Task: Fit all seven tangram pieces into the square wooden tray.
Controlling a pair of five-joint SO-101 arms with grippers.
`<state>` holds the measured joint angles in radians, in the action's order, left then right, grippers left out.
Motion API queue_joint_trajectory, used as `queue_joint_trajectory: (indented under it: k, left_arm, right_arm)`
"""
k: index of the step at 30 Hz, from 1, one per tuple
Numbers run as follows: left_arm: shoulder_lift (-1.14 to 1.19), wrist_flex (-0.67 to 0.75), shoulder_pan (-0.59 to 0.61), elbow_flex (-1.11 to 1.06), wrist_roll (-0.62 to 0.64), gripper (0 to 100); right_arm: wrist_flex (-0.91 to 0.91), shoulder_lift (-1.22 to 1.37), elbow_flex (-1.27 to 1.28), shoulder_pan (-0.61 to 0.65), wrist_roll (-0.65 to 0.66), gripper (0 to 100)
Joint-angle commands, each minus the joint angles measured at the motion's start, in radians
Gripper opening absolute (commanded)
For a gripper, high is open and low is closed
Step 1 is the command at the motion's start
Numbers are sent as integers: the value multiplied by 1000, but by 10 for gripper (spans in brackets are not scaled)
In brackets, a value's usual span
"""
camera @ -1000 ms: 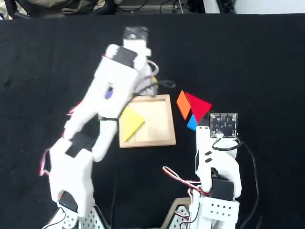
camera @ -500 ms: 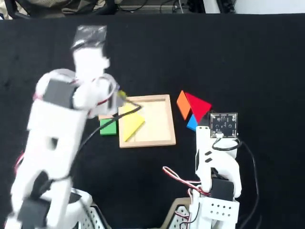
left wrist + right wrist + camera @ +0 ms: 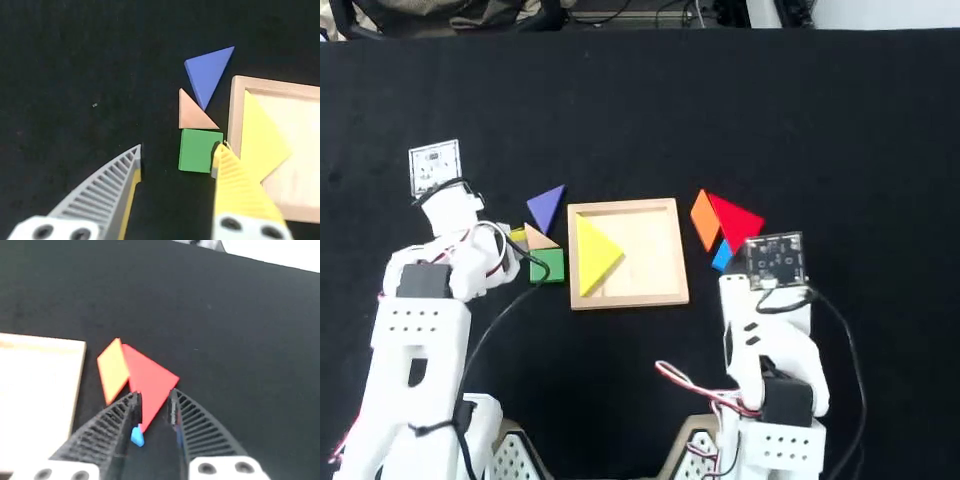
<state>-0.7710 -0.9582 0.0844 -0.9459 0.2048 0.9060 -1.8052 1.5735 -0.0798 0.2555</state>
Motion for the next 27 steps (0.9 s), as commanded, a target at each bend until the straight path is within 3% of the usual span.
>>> queue_joint_trajectory:
  k: [1, 5, 9, 15, 17, 21, 27]
  left_arm:
    - [64, 80, 10, -2, 66, 231]
    - [133, 207, 10, -64, 115, 231]
    - [183, 341, 10, -127, 169, 231]
    - [190, 350, 13, -140, 164, 231]
    - [190, 350, 13, -140, 155, 231]
    - [199, 351, 33, -140, 155, 231]
    - [192, 351, 113, -131, 157, 231]
  right_arm:
    - [43, -68, -113, 38, 46, 100]
    - [35, 74, -217, 38, 46, 100]
    - [54, 412, -453, 41, 18, 100]
    - [144, 969, -800, 38, 17, 98]
    - [144, 1118, -869, 35, 69, 96]
    - [153, 1348, -978, 12, 206, 98]
    - [137, 1650, -1132, -32, 213, 100]
